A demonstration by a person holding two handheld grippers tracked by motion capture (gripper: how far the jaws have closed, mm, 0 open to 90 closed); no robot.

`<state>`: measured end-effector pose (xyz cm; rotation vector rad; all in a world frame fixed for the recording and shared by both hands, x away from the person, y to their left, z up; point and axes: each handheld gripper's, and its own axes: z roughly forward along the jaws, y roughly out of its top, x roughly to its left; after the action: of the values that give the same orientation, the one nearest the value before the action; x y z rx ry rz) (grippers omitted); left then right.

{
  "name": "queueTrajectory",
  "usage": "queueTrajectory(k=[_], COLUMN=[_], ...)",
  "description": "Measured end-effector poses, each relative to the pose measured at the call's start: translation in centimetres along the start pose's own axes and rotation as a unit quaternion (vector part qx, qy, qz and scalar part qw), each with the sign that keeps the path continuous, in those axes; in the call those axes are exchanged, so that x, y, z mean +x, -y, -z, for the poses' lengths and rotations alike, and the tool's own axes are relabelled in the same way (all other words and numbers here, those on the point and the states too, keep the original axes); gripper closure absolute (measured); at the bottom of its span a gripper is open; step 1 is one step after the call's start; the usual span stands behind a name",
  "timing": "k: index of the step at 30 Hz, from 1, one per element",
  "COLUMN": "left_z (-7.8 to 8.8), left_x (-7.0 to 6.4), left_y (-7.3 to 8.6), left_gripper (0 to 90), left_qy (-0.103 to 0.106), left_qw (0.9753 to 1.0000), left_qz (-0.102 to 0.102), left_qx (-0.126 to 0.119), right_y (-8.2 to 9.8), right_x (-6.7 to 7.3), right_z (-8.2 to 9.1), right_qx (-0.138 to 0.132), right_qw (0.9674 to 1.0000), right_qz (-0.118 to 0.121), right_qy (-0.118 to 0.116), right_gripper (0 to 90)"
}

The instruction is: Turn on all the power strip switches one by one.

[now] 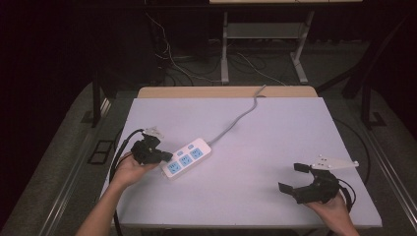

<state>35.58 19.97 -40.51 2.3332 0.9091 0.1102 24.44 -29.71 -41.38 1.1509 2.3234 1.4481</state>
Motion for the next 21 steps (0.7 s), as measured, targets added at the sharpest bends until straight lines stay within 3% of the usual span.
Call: queueTrajectory(k=[7,10,21], left_z=[-0.09,-0.14,-0.18], left_x=[0.27,0.66,0.43], left_y=[0.33,0.44,0.2], left_gripper=[90.0,90.0,90.0], left_qy=[0.009,0.022,0.014], left_qw=[0.9999,0.9997,0.9999], left_qz=[-0.002,0.009,0.009], left_qx=[-0.007,-0.01,0.0], right_y=[0.01,0.01,0.06], right_x=[-0.02,-0.01,-0.26], right_z=[0.12,0.24,0.41], right_qx=[-0.003,-0.005,-0.009], right_qw=[1.0,1.0,0.9999], right_qz=[-0.002,-0.002,-0.002], right_qy=[0.002,0.003,0.005], right_gripper=[0.7,0.7,0.7])
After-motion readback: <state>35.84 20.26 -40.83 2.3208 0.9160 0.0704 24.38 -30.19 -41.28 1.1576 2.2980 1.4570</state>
